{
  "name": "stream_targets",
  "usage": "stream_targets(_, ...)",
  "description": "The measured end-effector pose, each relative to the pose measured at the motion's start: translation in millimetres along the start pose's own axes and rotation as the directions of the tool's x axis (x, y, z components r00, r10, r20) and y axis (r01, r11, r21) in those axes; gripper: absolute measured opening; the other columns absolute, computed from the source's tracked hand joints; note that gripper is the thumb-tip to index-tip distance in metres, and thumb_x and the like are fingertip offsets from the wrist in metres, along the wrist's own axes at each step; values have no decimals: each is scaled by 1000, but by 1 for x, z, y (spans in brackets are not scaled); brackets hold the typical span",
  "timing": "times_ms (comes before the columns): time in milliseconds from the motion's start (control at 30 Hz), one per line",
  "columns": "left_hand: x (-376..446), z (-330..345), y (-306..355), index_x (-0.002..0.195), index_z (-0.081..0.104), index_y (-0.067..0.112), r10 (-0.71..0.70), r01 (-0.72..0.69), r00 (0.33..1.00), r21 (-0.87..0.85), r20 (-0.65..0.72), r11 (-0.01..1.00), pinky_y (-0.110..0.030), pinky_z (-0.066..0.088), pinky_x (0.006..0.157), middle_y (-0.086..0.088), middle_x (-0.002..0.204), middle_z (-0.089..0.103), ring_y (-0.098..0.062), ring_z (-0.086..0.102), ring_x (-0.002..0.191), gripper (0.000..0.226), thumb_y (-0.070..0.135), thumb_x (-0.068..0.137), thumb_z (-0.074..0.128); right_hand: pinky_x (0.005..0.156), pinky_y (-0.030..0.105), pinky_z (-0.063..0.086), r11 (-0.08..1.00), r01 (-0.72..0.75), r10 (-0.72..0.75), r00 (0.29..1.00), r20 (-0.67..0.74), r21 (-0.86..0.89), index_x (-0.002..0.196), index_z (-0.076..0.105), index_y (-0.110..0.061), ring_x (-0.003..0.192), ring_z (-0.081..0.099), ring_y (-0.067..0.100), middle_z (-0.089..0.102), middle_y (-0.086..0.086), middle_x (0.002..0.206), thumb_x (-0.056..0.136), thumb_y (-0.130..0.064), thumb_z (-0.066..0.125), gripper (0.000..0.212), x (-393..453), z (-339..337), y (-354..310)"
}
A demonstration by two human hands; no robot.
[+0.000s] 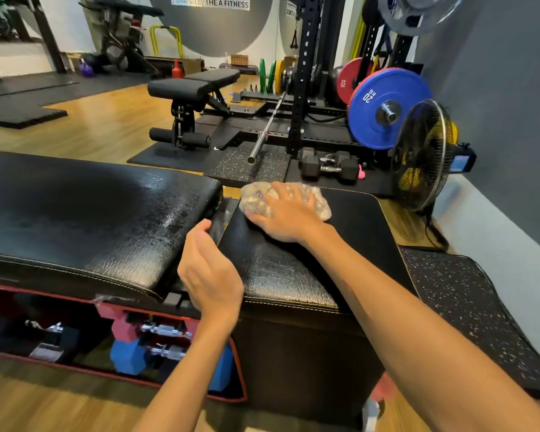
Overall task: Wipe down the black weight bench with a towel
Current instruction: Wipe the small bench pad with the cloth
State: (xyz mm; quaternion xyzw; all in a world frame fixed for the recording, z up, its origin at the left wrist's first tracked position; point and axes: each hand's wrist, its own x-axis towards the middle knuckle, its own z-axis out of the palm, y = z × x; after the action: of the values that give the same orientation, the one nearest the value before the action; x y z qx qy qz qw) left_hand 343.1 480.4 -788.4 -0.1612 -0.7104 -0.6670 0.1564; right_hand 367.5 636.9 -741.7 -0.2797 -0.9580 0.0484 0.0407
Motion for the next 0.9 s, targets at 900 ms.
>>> stream_targets(900, -4, 4, -6, 119, 62, 10, -24, 25, 1000, 75, -16, 997, 7, 12, 83, -3, 119, 66, -20, 56, 112, 39, 16, 102, 27, 105, 53, 38, 965, -256, 246, 959, -141, -54, 139, 47, -22, 128, 47, 37, 47, 5, 144, 71, -93, 8, 106, -44, -7, 121)
